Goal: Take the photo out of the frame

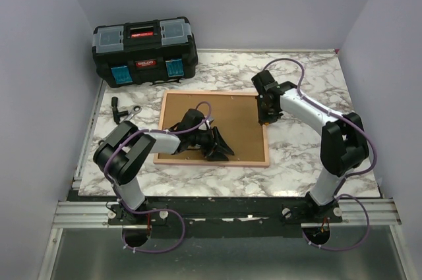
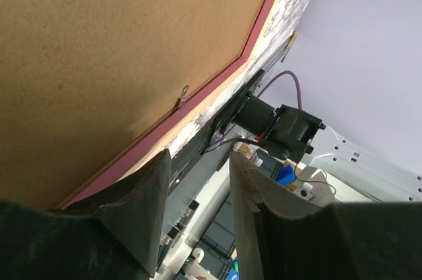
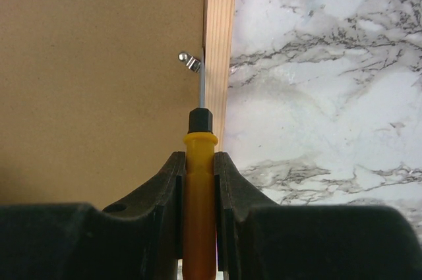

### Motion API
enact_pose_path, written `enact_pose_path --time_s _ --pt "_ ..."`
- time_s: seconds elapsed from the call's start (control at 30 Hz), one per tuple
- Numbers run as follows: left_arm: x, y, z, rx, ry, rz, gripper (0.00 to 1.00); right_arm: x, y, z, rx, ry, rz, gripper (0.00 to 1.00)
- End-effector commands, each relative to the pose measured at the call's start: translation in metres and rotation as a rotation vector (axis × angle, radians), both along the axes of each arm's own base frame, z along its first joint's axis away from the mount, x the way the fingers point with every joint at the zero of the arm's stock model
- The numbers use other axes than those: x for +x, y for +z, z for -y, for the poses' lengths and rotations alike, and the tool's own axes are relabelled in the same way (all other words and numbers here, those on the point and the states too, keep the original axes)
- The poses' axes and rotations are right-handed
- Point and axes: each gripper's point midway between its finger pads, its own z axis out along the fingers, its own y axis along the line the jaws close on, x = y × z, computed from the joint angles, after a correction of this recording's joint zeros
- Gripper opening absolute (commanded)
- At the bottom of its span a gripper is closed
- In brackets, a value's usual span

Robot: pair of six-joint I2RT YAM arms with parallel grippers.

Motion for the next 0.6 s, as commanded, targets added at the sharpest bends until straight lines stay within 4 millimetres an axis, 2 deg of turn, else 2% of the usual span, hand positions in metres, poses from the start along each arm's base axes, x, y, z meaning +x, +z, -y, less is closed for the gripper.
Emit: enact_pose_path --time_s 0.0,0.23,0.33,0.47,0.57 --pt "-0.002 -0.01 0.0 0.021 0.005 -0.012 0.42 -0.034 0.002 -0.008 0.06 0.028 -0.114 0.01" --pt "-0.006 -0.015 0.001 0.037 -0.001 -0.018 0.41 -0.049 0.001 -0.002 0.05 0.047 -0.155 0.01" --pt "-0.007 -0.014 0.002 0.034 -0.007 -0.018 0.41 -0.053 0.007 -0.011 0.113 0.077 -0.149 0.01" --pt "-0.005 -0.011 0.003 0.029 -0.004 -0.006 0.41 -0.044 0.026 -0.029 0.211 0.081 -0.087 0.01" --pt "-0.005 -0.009 0.004 0.026 -0.006 -0.001 0.41 -0.027 0.038 -0.026 0.2 0.028 -0.009 0.01"
